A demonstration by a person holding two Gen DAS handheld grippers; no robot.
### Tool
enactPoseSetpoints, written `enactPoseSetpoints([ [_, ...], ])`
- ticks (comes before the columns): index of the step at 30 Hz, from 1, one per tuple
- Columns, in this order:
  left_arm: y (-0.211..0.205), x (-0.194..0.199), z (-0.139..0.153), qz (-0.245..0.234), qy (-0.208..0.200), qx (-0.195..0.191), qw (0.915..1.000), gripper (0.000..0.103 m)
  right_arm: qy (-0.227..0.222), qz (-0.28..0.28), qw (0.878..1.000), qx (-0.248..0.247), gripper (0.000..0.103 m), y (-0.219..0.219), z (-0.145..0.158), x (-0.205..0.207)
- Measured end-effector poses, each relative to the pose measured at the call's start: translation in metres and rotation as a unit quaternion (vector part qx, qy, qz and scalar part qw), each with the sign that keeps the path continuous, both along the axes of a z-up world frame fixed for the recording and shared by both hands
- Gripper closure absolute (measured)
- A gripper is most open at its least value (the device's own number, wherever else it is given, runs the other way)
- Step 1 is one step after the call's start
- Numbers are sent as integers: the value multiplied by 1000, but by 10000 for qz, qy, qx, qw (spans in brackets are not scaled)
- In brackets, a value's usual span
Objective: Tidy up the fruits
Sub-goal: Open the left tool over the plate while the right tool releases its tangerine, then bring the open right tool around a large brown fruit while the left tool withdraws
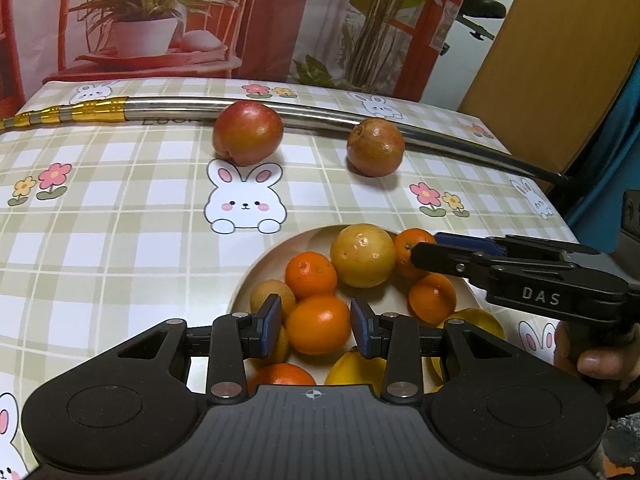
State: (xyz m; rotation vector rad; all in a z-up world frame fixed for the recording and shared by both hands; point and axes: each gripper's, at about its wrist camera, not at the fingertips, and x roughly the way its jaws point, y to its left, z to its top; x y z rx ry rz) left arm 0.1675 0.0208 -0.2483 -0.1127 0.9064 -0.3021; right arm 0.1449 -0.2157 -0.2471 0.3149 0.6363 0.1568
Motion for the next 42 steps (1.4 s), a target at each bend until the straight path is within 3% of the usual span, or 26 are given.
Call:
enactPoseSetpoints([
  [9, 16, 1, 13, 242, -172, -122, 9995, 61, -115, -152, 9997, -122, 70, -10, 15, -4],
  [13, 28, 1, 25, 509, -400, -104, 9978, 48, -195, -354, 9989, -254, 69, -24, 25, -1],
  [19, 47, 3, 41, 967, -713, 123, 9927, 39, -331, -542, 9965, -546, 59, -39, 37, 10],
  [26, 65, 6, 52, 1464, -869, 162, 9853, 16, -554, -479, 9929, -941, 34, -44, 42, 44],
  [32, 70, 3, 50, 1665, -935, 181, 9814, 11, -384, -326, 9944, -930, 15, -43, 30, 88],
  [42, 73, 4, 42, 1718, -917, 256, 9805, 11, 29, -460, 9955, -822, 14, -41, 8, 140],
])
